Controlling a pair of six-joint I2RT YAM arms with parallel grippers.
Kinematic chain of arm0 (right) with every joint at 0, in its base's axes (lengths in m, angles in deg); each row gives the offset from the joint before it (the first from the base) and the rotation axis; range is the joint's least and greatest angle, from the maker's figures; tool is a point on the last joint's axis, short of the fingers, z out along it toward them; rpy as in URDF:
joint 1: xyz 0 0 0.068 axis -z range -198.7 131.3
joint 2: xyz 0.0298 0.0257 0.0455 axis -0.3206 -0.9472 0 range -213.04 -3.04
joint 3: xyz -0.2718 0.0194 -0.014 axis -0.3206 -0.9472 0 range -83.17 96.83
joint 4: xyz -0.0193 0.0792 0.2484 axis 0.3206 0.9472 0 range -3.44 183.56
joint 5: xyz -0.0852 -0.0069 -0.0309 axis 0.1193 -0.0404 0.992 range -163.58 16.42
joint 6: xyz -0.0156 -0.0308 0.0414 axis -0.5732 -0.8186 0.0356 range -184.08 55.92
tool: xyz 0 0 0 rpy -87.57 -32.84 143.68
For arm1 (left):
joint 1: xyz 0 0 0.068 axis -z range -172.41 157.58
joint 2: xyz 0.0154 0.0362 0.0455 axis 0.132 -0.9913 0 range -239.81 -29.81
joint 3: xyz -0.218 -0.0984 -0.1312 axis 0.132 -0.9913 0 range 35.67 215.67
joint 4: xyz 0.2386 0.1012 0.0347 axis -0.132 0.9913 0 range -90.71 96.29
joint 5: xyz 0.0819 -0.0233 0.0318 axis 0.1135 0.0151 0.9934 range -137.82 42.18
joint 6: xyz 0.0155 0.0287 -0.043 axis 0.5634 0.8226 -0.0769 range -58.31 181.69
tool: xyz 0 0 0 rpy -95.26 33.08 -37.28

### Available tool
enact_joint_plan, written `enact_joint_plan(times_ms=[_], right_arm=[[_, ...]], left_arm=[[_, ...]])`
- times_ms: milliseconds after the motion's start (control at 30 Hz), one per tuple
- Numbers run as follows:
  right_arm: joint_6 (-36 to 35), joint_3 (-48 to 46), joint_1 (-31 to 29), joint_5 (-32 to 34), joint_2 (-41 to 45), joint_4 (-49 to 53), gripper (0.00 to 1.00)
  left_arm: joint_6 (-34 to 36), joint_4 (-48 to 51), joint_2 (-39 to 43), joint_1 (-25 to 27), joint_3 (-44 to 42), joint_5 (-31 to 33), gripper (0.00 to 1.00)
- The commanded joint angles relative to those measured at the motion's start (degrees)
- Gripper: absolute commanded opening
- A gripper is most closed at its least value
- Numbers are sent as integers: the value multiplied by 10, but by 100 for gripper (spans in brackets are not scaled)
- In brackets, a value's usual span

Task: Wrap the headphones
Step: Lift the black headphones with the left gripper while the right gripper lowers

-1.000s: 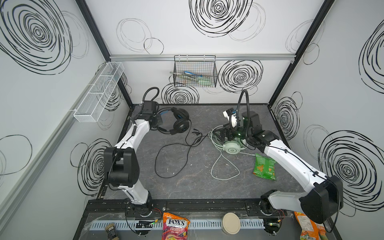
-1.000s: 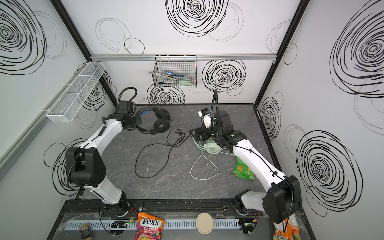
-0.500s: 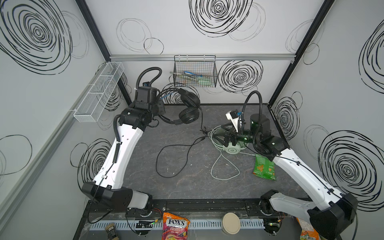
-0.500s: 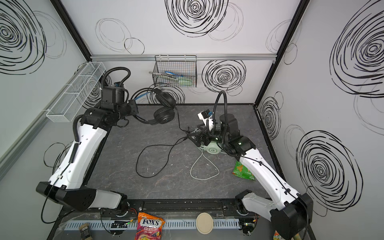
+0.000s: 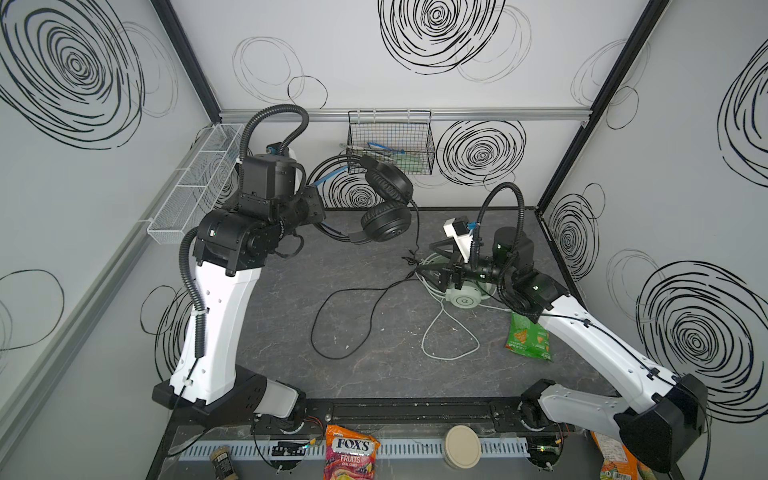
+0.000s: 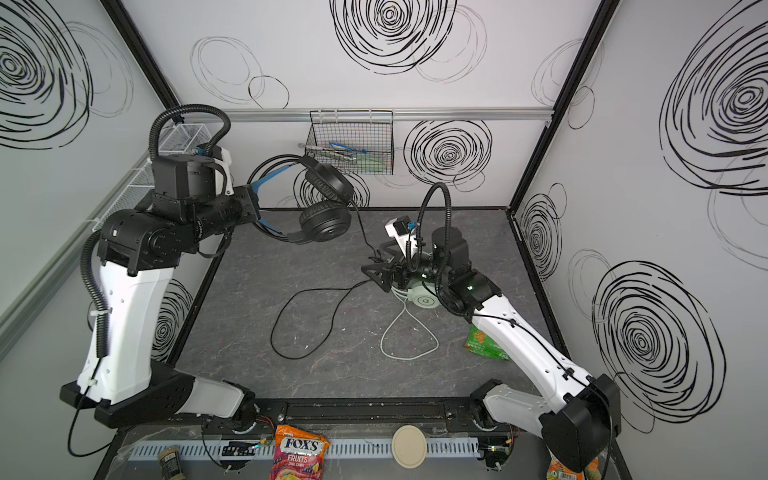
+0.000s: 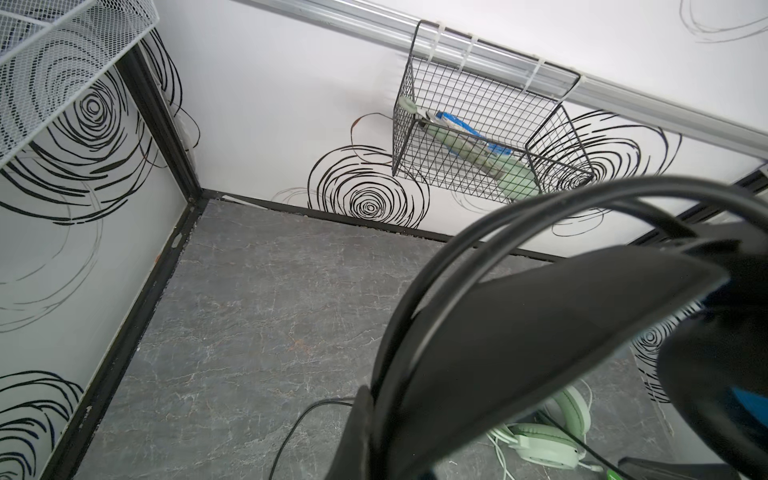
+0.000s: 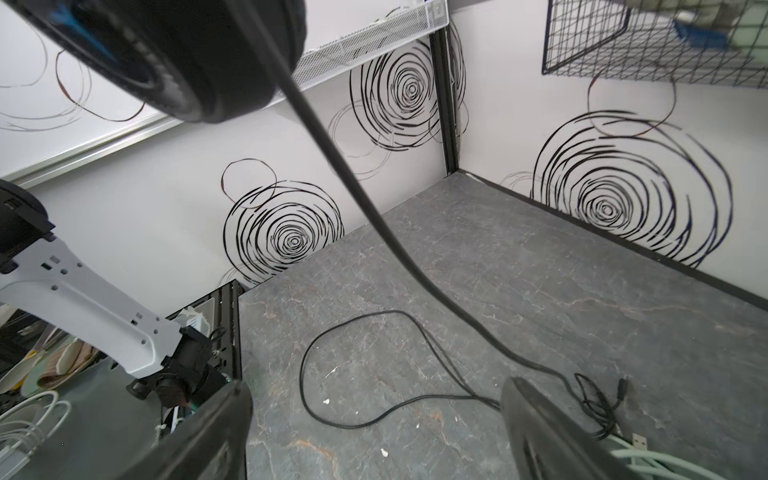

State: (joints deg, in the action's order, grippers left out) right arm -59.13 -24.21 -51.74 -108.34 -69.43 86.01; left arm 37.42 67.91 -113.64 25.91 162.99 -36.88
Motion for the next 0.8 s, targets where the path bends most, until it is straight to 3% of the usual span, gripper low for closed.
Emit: enact_joint_plan(times_ms=[0,500,767], right_arm=[[-4,18,-1,1,-17,-48,97],[-13,43,1,25,-93,-96,100],[-1,59,6,3,-120,-117,93]], left_arm=[[-33,-8,-5,2,35,-43,0],[-63,-82,27,-18,38,-142,0],[-89,-189,60,-61,32,-219,0]])
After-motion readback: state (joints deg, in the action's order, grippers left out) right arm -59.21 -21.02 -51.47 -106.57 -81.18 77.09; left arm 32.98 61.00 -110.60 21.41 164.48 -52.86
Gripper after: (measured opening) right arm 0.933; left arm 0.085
